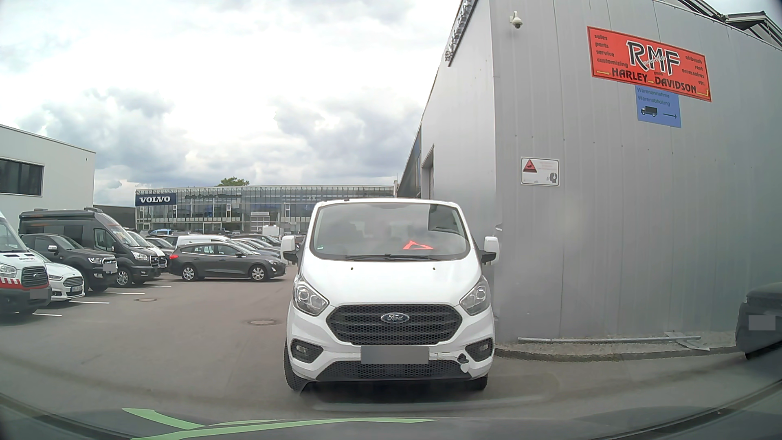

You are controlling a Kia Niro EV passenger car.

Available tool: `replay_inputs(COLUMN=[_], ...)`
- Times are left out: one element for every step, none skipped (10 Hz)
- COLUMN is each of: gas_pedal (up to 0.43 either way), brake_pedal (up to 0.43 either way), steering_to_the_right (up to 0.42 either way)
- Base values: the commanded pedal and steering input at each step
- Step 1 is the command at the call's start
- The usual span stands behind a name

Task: Follow the waypoints while adhering to traffic rules and regulations

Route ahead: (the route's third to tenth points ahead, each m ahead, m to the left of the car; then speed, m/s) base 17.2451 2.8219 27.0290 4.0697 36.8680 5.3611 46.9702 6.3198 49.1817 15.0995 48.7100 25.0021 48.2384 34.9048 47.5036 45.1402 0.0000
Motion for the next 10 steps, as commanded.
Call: replay_inputs(gas_pedal=[0.000, 0.000, 0.000, 0.000, 0.000, 0.000, 0.000, 0.000, 0.000, 0.000], brake_pedal=[0.463, 0.470, 0.463, 0.463, 0.463, 0.463, 0.463, 0.463, 0.463, 0.463], steering_to_the_right=[-0.462, -0.462, -0.462, -0.462, -0.462, -0.462, -0.462, -0.462, -0.462, -0.462])
